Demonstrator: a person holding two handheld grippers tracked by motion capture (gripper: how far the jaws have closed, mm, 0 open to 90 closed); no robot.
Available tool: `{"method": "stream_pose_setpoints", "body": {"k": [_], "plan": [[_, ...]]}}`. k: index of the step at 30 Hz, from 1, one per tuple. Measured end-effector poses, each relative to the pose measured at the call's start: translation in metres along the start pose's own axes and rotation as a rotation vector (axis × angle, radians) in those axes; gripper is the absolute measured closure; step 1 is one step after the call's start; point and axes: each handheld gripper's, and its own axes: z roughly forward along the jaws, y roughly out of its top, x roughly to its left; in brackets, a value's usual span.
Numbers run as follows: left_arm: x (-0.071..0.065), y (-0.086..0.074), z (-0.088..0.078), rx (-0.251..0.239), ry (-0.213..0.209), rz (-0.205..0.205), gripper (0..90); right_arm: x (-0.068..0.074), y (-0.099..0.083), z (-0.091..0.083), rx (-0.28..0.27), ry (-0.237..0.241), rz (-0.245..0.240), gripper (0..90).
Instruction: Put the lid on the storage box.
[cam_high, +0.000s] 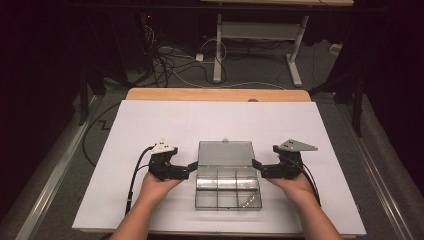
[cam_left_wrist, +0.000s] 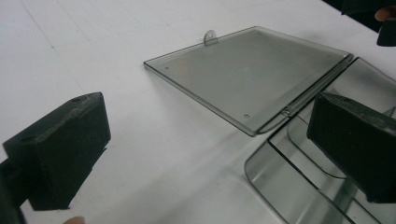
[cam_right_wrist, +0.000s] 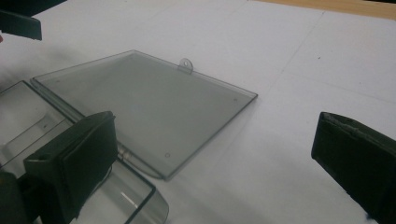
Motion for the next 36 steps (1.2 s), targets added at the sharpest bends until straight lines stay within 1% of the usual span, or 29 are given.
{"method": "stream_pose_setpoints", "body": {"k": [2,3,4,6,8,10,12,14,18,19,21,24,28,31,34,36], "plan": [[0.001,0.004,0.003,0.005,-0.003,-0.002,0.0,0.0,0.004,0.004,-0.001,0.001,0.002,1.1],[0.0,0.006,0.006,-0.012,-0.005,-0.023,0.0,0.0,0.006,0.006,0.001,0.001,0.001,1.2],[0.001,0.008,0.007,-0.013,-0.006,-0.026,0.0,0.001,0.008,0.008,0.003,-0.001,0.003,1.3],[0.001,0.013,0.012,-0.005,-0.01,-0.027,0.0,0.002,0.012,0.012,0.01,-0.004,0.003,1.7],[0.003,0.017,0.018,0.009,-0.012,-0.028,0.0,0.002,0.015,0.016,0.013,0.002,0.017,2.4],[0.004,0.019,0.025,0.015,-0.02,-0.04,0.0,0.002,0.016,0.022,0.03,0.008,0.032,2.5],[0.005,0.021,0.032,0.018,-0.034,-0.056,0.0,0.002,0.016,0.029,0.051,0.015,0.052,3.2],[0.005,0.02,0.037,0.021,-0.034,-0.068,0.0,0.001,0.014,0.035,0.07,0.025,0.073,4.1],[0.006,0.015,0.046,0.063,-0.033,-0.078,0.0,0.002,0.01,0.044,0.112,0.03,0.083,5.9],[0.006,0.014,0.047,0.072,-0.034,-0.08,0.0,0.003,0.009,0.045,0.121,0.032,0.086,6.3],[0.006,0.012,0.049,0.082,-0.035,-0.084,0.0,0.004,0.008,0.048,0.133,0.022,0.081,7.1],[0.003,0.011,0.051,0.082,-0.03,-0.077,0.0,0.003,0.008,0.049,0.139,0.031,0.112,8.2],[0.004,0.009,0.052,0.082,-0.028,-0.084,0.0,0.003,0.008,0.052,0.159,0.045,0.131,8.5],[0.005,0.009,0.052,0.084,-0.037,-0.093,0.0,0.003,0.007,0.054,0.176,0.046,0.146,8.9],[0.006,0.008,0.052,0.087,-0.043,-0.098,0.0,0.001,0.006,0.055,0.187,0.069,0.181,9.4],[0.007,0.008,0.052,0.089,-0.047,-0.102,0.0,0.001,0.005,0.056,0.193,0.089,0.209,11.4]]}}
